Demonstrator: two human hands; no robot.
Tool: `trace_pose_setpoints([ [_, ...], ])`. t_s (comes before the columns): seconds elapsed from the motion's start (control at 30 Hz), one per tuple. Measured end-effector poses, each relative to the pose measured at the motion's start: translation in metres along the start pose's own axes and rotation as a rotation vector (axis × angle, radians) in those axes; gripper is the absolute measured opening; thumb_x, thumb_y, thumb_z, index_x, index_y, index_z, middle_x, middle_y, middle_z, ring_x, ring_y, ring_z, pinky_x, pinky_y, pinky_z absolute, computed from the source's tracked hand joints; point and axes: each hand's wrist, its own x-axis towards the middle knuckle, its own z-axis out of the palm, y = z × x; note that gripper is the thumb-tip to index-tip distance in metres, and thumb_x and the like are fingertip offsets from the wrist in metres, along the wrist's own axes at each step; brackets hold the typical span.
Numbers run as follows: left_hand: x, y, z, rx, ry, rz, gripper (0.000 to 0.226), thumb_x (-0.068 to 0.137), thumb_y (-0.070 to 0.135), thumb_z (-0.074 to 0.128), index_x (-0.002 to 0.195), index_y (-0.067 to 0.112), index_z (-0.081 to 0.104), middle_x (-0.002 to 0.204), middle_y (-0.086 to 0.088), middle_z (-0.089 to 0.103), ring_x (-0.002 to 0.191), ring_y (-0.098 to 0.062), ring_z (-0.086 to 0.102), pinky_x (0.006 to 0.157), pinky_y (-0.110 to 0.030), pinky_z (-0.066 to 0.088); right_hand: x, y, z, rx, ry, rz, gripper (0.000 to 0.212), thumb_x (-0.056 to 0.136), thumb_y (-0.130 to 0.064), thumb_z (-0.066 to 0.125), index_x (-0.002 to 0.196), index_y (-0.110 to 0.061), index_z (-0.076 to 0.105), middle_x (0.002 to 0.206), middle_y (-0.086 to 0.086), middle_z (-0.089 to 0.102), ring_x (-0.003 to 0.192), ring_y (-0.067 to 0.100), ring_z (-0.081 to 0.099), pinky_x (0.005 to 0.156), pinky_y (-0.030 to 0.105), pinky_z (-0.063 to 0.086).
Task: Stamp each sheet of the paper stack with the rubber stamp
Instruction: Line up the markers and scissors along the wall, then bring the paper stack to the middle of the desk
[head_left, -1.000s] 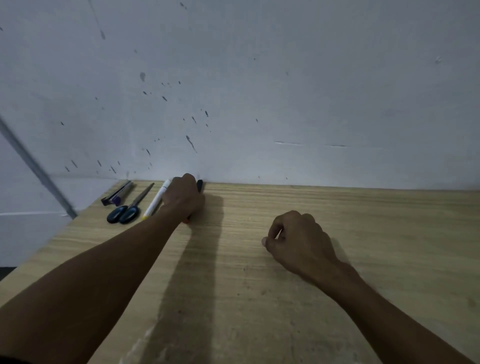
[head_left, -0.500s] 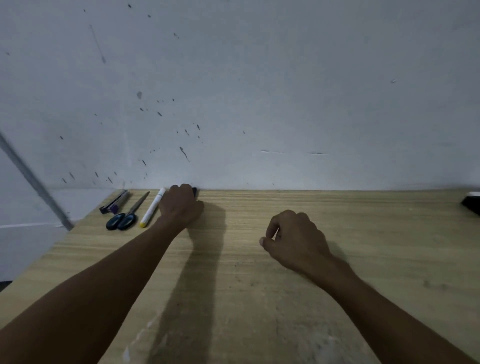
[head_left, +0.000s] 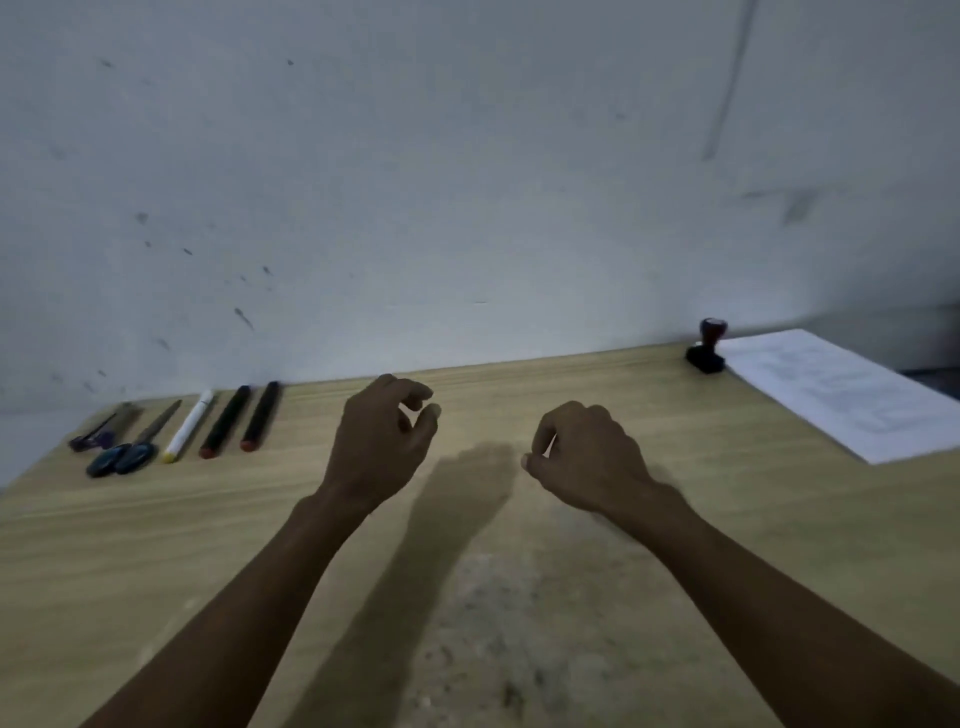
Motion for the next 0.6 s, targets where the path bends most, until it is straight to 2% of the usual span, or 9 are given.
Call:
trace_pose_setpoints([
  [0.17, -0.015, 0.068, 0.050, -0.100, -0.161, 0.072, 0.009, 0.082, 0.016, 0.071, 0.090, 0.011, 0.071, 0.078, 0.003, 0.067, 0.060, -0.012, 0.063, 0.065, -0.025, 0.049, -0.026, 0.055, -0.039, -0.052, 0.058, 0.072, 0.018, 0.079, -0.042, 0.070, 0.085, -0.028, 0.061, 0.096, -0.005, 0.056, 0.089, 0.017, 0.052, 0.065, 0.029, 0.032],
  [0.3, -0.017, 0.112, 0.097, -0.150, -0.278, 0.096, 0.012, 0.083, 0.021, 0.070, 0.093, 0.014, 0.071, 0.078, 0.007, 0.065, 0.062, -0.005, 0.060, 0.062, -0.013, 0.042, -0.041, 0.102, -0.063, -0.086, 0.108, 0.158, 0.021, 0.078, -0.044, 0.071, 0.086, -0.028, 0.061, 0.095, -0.006, 0.056, 0.090, 0.017, 0.055, 0.066, 0.029, 0.034],
  [0.47, -0.010, 0.159, 0.150, -0.196, -0.406, 0.106, 0.017, 0.085, 0.025, 0.067, 0.098, 0.015, 0.070, 0.081, 0.007, 0.066, 0.068, -0.005, 0.060, 0.066, -0.018, 0.045, -0.049, 0.157, -0.087, -0.128, 0.115, 0.252, 0.019, 0.079, -0.043, 0.070, 0.087, -0.030, 0.059, 0.100, -0.005, 0.058, 0.089, 0.016, 0.057, 0.068, 0.030, 0.040],
  [0.6, 0.001, 0.194, 0.189, -0.237, -0.487, 0.069, 0.019, 0.086, 0.020, 0.065, 0.103, 0.011, 0.069, 0.088, 0.000, 0.070, 0.076, -0.011, 0.063, 0.069, -0.018, 0.045, -0.045, 0.199, -0.105, -0.143, 0.114, 0.319, 0.020, 0.081, -0.040, 0.069, 0.094, -0.026, 0.063, 0.102, -0.004, 0.063, 0.094, 0.015, 0.060, 0.078, 0.032, 0.050],
])
